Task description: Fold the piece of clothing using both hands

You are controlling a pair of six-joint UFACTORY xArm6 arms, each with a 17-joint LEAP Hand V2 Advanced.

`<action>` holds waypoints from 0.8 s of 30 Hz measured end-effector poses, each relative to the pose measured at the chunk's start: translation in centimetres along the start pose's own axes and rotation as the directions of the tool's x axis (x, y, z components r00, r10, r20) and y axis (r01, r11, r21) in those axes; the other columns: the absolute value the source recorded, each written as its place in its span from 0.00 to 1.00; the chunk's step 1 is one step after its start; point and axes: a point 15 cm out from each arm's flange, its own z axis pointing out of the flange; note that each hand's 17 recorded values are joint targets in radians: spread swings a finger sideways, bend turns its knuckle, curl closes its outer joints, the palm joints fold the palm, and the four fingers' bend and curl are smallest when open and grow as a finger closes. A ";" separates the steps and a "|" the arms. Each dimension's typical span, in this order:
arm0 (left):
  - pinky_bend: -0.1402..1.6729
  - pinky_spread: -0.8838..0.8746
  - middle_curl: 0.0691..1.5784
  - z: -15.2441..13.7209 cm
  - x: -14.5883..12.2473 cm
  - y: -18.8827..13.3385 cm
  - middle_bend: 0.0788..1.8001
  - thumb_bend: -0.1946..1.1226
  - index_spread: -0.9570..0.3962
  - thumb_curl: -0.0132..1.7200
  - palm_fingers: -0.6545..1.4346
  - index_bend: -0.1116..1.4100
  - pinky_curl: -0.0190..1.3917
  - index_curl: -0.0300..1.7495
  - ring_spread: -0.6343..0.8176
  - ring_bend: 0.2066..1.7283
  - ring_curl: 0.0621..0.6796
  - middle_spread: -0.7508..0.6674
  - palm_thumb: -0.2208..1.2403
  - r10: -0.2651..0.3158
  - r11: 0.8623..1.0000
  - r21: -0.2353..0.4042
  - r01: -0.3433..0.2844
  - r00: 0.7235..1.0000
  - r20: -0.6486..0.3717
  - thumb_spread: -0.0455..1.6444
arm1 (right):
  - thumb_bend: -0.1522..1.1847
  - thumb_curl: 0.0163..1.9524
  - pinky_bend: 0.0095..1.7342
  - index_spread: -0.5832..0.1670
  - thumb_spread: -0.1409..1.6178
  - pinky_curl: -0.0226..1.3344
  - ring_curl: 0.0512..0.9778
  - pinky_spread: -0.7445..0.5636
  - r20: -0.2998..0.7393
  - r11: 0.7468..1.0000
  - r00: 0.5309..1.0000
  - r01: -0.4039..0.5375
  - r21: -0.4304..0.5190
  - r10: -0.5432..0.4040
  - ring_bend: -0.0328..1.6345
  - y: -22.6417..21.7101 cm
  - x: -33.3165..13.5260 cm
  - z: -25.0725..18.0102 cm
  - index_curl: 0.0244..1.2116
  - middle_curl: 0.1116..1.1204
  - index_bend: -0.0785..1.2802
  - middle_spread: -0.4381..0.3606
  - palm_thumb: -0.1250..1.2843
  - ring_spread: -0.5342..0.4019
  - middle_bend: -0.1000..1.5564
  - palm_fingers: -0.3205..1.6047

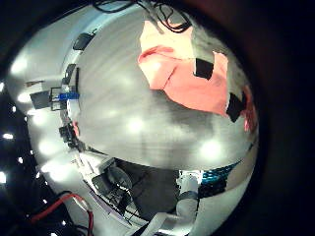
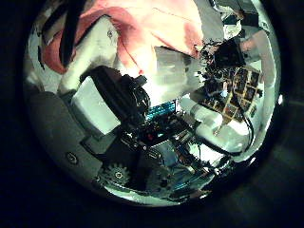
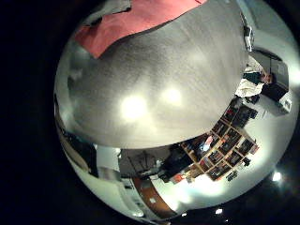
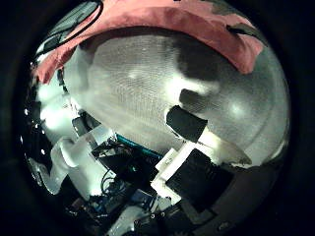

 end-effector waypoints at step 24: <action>0.38 0.15 0.61 -1.5 -0.1 0.7 0.57 0.14 0.29 0.18 0.64 0.45 0.60 0.66 0.11 0.67 0.80 0.19 0.59 -0.002 1.000 -0.006 0.002 1.000 -0.007 0.89 | 0.10 0.24 0.68 0.23 0.68 0.39 0.66 0.30 -0.086 0.999 0.996 -0.034 0.030 0.036 0.72 -0.7 1.8 -0.6 0.64 0.71 0.65 0.23 0.75 0.26 0.66 0.75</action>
